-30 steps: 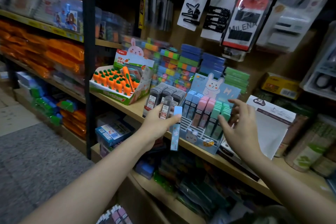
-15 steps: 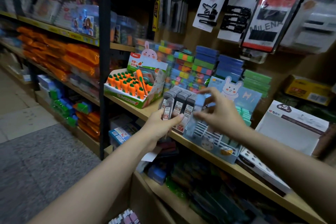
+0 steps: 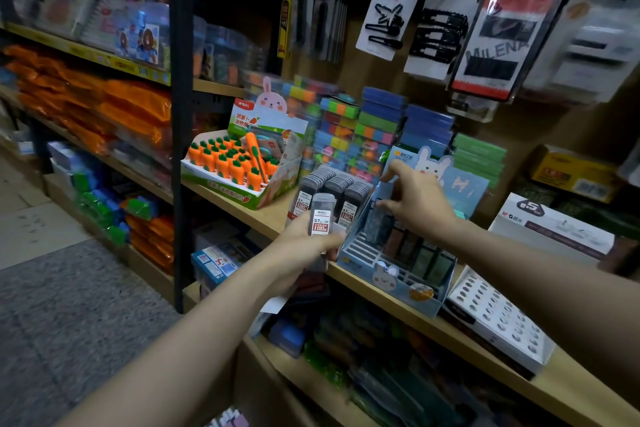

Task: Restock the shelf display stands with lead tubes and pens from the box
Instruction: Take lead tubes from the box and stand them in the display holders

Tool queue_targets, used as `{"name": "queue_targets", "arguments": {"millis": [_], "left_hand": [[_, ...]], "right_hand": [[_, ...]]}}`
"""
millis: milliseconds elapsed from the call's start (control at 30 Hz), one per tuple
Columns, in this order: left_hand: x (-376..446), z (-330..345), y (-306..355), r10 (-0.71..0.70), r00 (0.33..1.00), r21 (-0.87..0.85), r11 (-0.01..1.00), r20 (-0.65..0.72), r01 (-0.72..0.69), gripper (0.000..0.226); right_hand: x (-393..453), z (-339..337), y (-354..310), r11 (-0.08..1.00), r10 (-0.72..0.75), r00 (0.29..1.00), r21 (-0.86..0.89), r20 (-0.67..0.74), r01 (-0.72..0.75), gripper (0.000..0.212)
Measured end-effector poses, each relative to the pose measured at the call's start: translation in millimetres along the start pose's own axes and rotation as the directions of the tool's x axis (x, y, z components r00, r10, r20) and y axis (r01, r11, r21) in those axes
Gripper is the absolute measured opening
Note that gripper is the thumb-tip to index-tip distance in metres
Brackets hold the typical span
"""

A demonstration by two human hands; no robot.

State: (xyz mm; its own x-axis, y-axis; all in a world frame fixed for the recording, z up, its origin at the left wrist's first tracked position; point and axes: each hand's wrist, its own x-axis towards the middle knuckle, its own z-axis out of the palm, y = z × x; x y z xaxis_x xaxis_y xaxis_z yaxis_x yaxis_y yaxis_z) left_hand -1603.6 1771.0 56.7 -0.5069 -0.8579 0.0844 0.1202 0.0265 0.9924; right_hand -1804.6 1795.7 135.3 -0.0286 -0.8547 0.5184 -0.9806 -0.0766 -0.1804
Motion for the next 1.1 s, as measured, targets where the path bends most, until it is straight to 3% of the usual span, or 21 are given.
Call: {"name": "queue_targets", "arguments": {"millis": [167, 433, 767, 833, 900, 1000, 1100], "left_hand": [[1.1, -4.0, -0.4, -0.014, 0.996, -0.006, 1.0, 0.086, 0.014, 0.023], [4.4, -7.8, -9.1, -0.008, 0.998, -0.024, 1.0, 0.064, 0.009, 0.032], [3.6, -10.1, -13.8, 0.024, 0.999, -0.092, 0.996, 0.037, -0.021, 0.029], [4.4, -10.2, -13.4, 0.036, 0.999, -0.082, 0.996, 0.013, -0.035, 0.024], [6.5, -11.7, -12.1, 0.052, 0.998, -0.07, 0.996, -0.035, -0.054, 0.02], [8.6, -12.9, -10.0, 0.094, 0.995, -0.05, 0.994, -0.045, -0.096, 0.021], [9.4, -12.8, -8.9, 0.108, 0.993, -0.041, 0.993, -0.044, -0.109, 0.024]], "right_hand": [[8.8, 1.4, -0.7, 0.999, -0.007, 1.0, -0.032, -0.015, 0.006, 0.039], [11.0, 7.4, -3.5, 0.997, -0.039, 0.999, -0.067, -0.007, 0.039, 0.038], [7.4, 11.9, -7.0, 0.933, 0.003, 1.0, -0.36, 0.007, 0.0, 0.04], [8.1, 8.2, -12.9, 0.96, -0.031, 0.997, -0.279, -0.073, 0.01, 0.036], [7.6, 3.5, -27.0, 1.0, -0.026, 0.987, 0.004, -0.156, 0.027, 0.031], [5.3, 2.7, -51.9, 0.952, -0.054, 0.997, 0.303, 0.062, 0.033, 0.035], [4.6, 10.1, -63.5, 0.949, -0.125, 0.982, 0.305, 0.144, 0.076, 0.039]]}}
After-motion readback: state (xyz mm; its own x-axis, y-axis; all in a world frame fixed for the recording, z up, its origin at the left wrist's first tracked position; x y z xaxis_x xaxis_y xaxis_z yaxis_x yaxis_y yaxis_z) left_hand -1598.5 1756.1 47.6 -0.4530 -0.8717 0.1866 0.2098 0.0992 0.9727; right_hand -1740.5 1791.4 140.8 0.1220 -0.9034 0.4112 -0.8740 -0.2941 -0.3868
